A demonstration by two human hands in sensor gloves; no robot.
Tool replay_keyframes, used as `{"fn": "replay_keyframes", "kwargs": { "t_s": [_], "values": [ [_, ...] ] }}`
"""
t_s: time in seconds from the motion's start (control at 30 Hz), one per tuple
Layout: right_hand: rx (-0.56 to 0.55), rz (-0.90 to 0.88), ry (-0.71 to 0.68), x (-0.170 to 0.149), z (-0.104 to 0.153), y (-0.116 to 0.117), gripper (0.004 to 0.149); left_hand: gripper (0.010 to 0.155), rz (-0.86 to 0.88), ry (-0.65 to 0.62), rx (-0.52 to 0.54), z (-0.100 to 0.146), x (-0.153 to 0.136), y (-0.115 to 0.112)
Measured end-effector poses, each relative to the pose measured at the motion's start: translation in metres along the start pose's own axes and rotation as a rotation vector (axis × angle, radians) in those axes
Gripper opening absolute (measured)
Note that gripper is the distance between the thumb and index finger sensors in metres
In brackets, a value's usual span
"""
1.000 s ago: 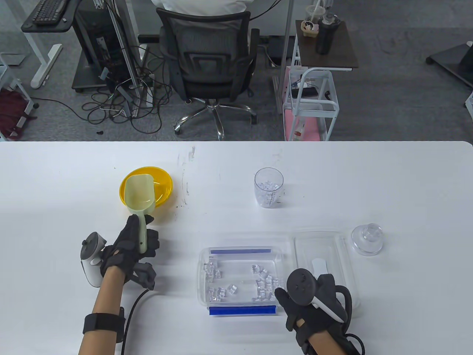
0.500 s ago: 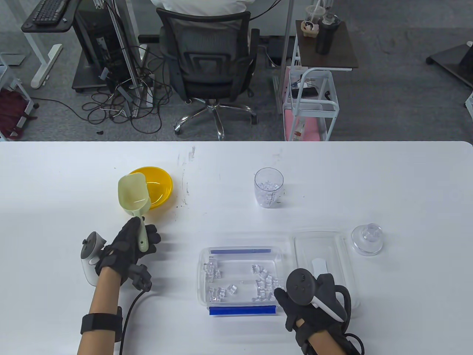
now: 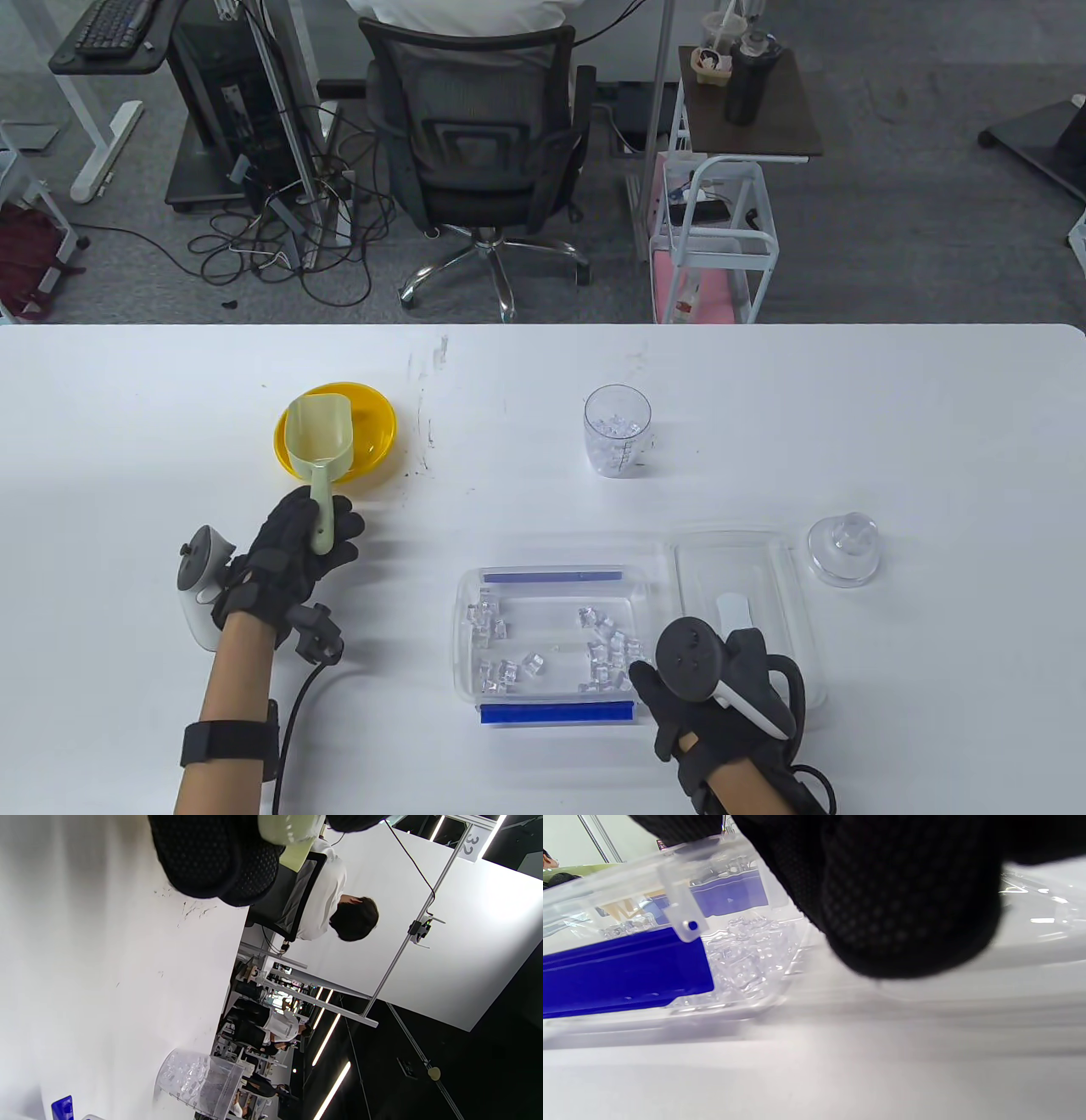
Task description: Shake ice in a plastic shaker with both hands
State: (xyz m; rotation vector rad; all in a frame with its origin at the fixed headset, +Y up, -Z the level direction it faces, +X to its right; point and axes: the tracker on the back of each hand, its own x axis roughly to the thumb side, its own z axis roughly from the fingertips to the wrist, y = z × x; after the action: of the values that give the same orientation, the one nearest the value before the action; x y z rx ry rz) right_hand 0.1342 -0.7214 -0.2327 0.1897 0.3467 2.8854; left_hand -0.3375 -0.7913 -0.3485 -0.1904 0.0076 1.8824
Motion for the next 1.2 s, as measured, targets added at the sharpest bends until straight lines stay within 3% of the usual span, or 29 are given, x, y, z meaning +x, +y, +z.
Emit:
{"fn": "replay_keyframes", "kwargs": {
  "t_s": [0.17, 0.33, 0.53, 0.6, 0.7, 0.8, 0.9, 0.93, 1.1, 1.2],
  "values": [
    [0.000, -0.001, -0.002, 0.000, 0.000, 0.000, 0.089, 0.075, -0.055, 0.013, 0.081, 0.005, 0.003, 0.004],
    [-0.002, -0.001, -0.006, 0.000, 0.000, 0.000, 0.089, 0.078, -0.294, 0.030, 0.210, 0.014, 0.020, 0.005],
    [-0.005, 0.002, -0.008, 0.001, 0.000, 0.001, 0.088, 0.081, -0.760, 0.044, 0.332, 0.026, 0.054, -0.012],
    [-0.003, -0.001, -0.007, 0.001, 0.000, 0.001, 0.087, 0.083, -0.963, 0.019, 0.366, 0.032, 0.071, -0.025],
    [-0.003, 0.009, -0.005, 0.003, 0.000, 0.002, 0.086, 0.083, -1.120, -0.065, 0.392, 0.039, 0.086, -0.048],
    [-0.002, 0.016, -0.002, 0.004, 0.001, 0.002, 0.085, 0.079, -1.178, -0.180, 0.228, 0.036, 0.086, -0.080],
    [0.002, 0.009, 0.003, 0.004, 0.001, 0.003, 0.084, 0.073, -0.987, -0.179, -0.079, 0.028, 0.070, -0.112],
    [0.002, 0.008, 0.004, 0.005, 0.001, 0.003, 0.084, 0.071, -0.957, -0.160, -0.136, 0.027, 0.063, -0.123],
    [0.006, 0.007, 0.007, 0.005, 0.001, 0.004, 0.083, 0.065, -1.272, -0.078, -0.320, 0.022, 0.030, -0.165],
    [0.023, 0.008, 0.010, 0.006, 0.001, 0.004, 0.085, 0.063, -1.288, -0.071, -0.378, 0.021, 0.014, -0.176]
  ]
}}
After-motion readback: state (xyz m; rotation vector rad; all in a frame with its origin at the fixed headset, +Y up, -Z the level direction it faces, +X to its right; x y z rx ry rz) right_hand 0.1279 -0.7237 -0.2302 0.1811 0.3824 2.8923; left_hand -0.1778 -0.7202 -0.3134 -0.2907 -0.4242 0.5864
